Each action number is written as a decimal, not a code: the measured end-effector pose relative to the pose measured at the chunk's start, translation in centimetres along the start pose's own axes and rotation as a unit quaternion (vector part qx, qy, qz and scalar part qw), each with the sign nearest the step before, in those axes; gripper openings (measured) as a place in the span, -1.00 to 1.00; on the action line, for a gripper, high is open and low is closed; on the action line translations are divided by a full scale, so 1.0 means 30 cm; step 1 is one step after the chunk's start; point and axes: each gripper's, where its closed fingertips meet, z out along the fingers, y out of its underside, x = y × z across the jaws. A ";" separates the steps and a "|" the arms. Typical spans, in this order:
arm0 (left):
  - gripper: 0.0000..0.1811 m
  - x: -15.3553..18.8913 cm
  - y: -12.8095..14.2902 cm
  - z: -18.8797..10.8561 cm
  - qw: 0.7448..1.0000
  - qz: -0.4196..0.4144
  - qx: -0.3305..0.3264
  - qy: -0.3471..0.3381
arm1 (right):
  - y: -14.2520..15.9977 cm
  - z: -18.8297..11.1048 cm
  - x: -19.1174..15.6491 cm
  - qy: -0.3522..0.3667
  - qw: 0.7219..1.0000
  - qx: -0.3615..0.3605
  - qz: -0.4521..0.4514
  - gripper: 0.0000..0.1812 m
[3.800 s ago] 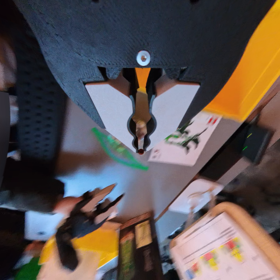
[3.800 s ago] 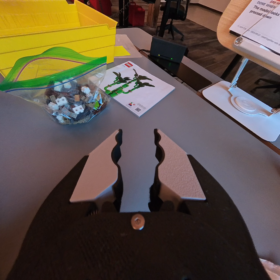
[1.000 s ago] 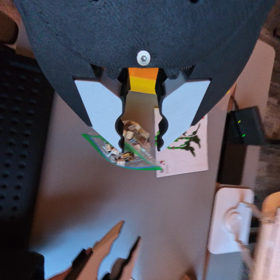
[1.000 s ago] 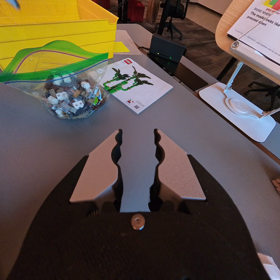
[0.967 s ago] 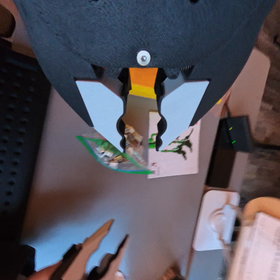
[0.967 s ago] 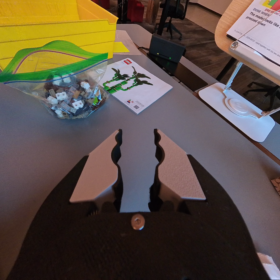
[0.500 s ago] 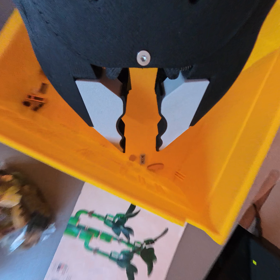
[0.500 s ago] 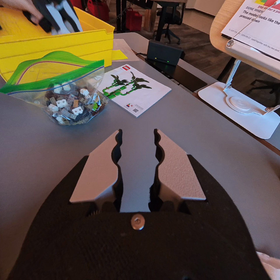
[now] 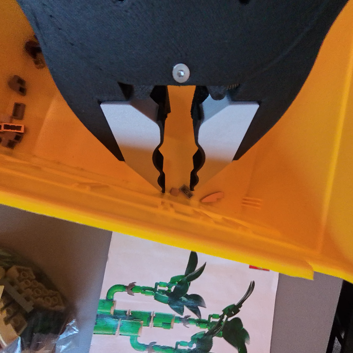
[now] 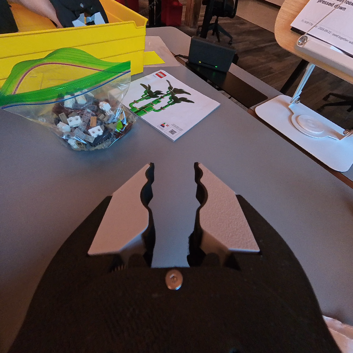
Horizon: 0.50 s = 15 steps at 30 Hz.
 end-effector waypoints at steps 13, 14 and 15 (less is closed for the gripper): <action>-0.92 0.000 0.017 -0.005 1.000 -0.019 0.001 -0.003 | -0.002 -0.001 -0.010 -0.007 1.000 -0.001 0.000 -0.54; -0.93 0.000 0.020 -0.008 1.000 -0.025 -0.002 -0.004 | -0.002 0.000 -0.011 -0.007 1.000 -0.001 0.000 -0.54; -0.93 -0.001 0.024 -0.011 0.999 -0.033 -0.003 -0.005 | -0.001 0.000 -0.011 -0.008 1.000 -0.001 0.000 -0.54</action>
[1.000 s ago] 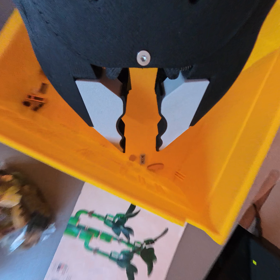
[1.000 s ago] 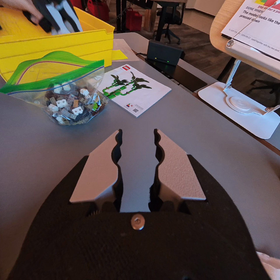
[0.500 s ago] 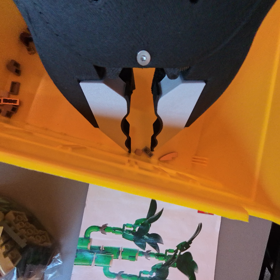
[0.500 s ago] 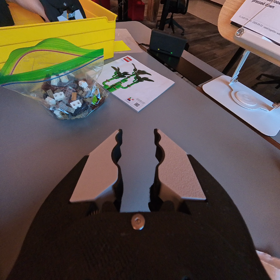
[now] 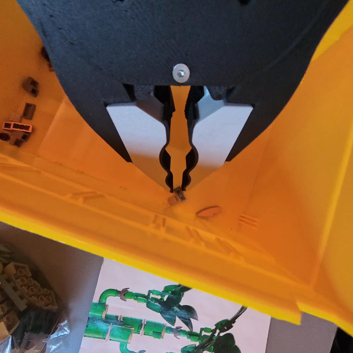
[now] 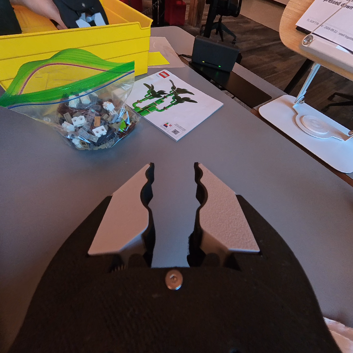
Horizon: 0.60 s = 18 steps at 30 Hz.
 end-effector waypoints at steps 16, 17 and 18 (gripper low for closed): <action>-0.92 0.586 -0.515 -0.407 0.974 0.062 0.202 0.075 | 0.010 0.007 -0.005 0.001 1.000 -0.011 -0.009 -0.54; -0.92 0.614 -0.523 -0.367 0.979 0.069 0.176 0.073 | 0.009 0.006 -0.005 0.002 1.000 -0.010 -0.009 -0.54; -0.92 0.630 -0.527 -0.330 0.983 0.074 0.153 0.070 | 0.008 0.004 -0.003 0.003 1.000 -0.009 -0.008 -0.54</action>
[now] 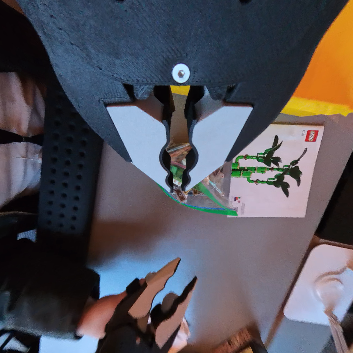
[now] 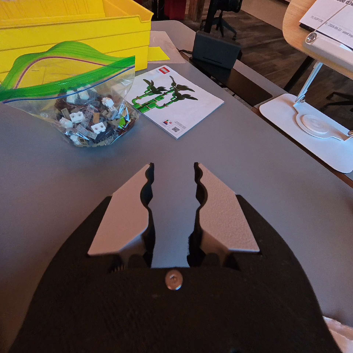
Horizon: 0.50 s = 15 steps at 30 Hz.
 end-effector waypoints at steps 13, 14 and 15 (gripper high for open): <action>-0.74 -0.148 0.020 -0.006 0.995 -0.091 -0.028 -0.023 | -0.020 -0.019 -0.002 0.001 1.000 0.009 -0.010 -0.54; -0.75 -0.194 0.034 -0.054 0.994 -0.093 -0.020 -0.053 | -0.020 -0.020 -0.001 0.002 1.000 0.009 -0.011 -0.54; -0.77 -0.256 0.066 -0.107 0.991 -0.097 -0.017 -0.095 | -0.020 -0.021 0.000 0.003 1.000 0.009 -0.011 -0.54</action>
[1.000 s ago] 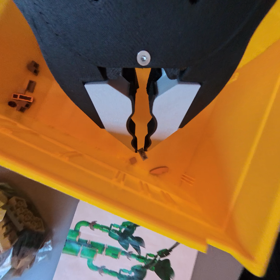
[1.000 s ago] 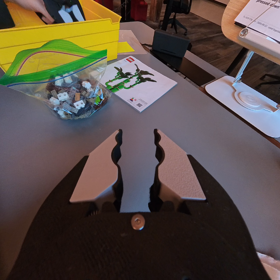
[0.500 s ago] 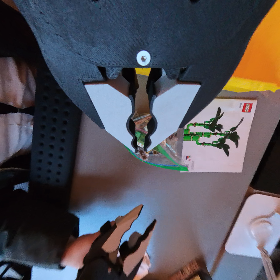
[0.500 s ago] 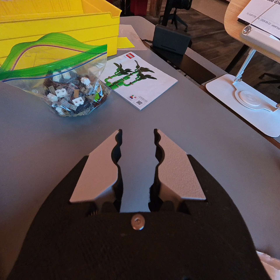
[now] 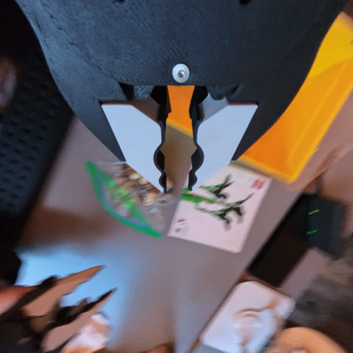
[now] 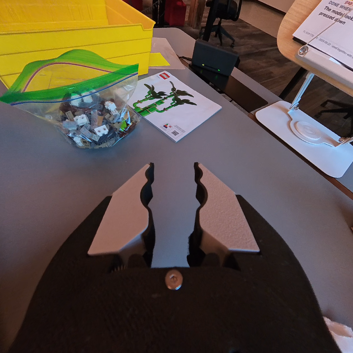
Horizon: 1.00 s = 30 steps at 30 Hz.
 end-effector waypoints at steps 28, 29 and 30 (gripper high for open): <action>-0.72 -0.342 0.511 0.273 0.984 0.096 -0.127 0.081 | 0.023 0.012 0.005 -0.012 1.000 0.002 0.028 -0.54; -0.74 -0.341 0.511 0.273 0.984 0.096 -0.124 0.081 | 0.023 0.011 0.005 -0.012 1.000 0.001 0.027 -0.54; -0.93 -0.346 0.513 0.272 0.985 0.098 -0.122 0.076 | 0.023 0.011 0.004 -0.013 1.000 0.001 0.027 -0.54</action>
